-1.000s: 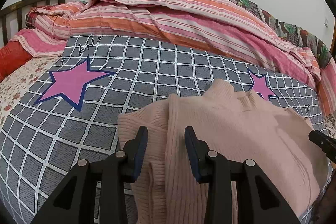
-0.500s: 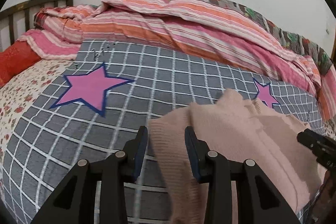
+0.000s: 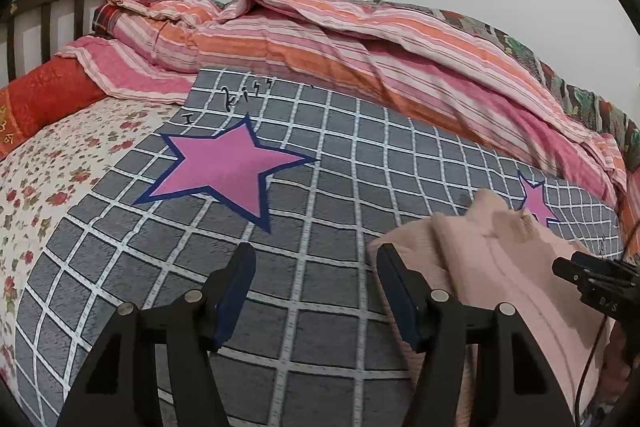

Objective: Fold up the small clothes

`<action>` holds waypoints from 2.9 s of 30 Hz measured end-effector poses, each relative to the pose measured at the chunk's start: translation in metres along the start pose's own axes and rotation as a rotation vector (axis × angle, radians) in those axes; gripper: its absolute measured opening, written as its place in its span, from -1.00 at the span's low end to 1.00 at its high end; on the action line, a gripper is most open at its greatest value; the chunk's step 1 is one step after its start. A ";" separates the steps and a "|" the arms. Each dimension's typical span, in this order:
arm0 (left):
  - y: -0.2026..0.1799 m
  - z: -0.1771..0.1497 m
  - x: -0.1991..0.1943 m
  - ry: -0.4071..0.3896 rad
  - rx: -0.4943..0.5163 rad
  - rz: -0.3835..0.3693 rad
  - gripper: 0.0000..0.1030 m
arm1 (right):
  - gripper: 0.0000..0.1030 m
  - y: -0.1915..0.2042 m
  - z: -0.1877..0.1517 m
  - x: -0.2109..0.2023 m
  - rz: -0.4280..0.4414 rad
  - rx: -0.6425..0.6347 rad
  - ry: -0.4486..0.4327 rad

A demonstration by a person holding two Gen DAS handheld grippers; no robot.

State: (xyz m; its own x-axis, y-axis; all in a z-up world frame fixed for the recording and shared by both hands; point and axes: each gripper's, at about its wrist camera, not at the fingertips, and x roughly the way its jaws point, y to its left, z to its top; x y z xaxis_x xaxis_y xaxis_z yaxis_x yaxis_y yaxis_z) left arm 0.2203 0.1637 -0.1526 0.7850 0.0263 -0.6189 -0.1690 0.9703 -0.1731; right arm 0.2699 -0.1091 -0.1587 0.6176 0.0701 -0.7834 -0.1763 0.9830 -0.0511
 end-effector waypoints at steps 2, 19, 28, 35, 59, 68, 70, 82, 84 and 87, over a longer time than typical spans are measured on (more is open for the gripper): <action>0.001 0.000 0.001 -0.002 -0.003 -0.003 0.18 | -0.05 0.000 0.005 0.009 -0.011 0.003 0.030; -0.013 -0.009 0.009 0.044 0.046 -0.068 0.18 | -0.05 -0.011 0.026 0.060 0.013 0.065 0.144; -0.013 -0.008 0.001 0.048 0.039 -0.103 0.18 | -0.13 -0.010 0.011 0.033 0.030 0.059 0.112; -0.013 -0.009 -0.011 0.046 0.013 -0.190 0.18 | -0.21 0.001 -0.021 -0.010 0.052 0.012 0.028; -0.047 -0.042 -0.052 0.030 0.057 -0.276 0.19 | -0.25 0.014 -0.130 -0.091 0.008 -0.014 -0.068; -0.039 -0.043 -0.060 0.018 0.051 -0.282 0.19 | -0.25 0.017 -0.137 -0.098 0.003 -0.005 -0.081; -0.038 -0.043 -0.062 0.015 0.051 -0.283 0.19 | -0.25 0.017 -0.138 -0.099 0.001 -0.002 -0.083; -0.031 -0.046 -0.069 0.010 0.050 -0.293 0.19 | -0.25 0.022 -0.145 -0.107 0.008 0.010 -0.083; -0.029 -0.046 -0.069 0.010 0.046 -0.295 0.19 | -0.25 0.024 -0.146 -0.107 0.010 0.009 -0.080; -0.025 -0.047 -0.071 0.009 0.041 -0.300 0.19 | -0.25 0.027 -0.147 -0.108 0.008 0.006 -0.082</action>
State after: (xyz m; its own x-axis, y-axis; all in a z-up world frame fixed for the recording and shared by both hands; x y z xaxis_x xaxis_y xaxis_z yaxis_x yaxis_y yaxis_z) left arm 0.1409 0.1264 -0.1400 0.7907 -0.2654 -0.5517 0.0944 0.9432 -0.3185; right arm 0.0853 -0.1156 -0.1666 0.6766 0.0914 -0.7307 -0.1770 0.9834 -0.0408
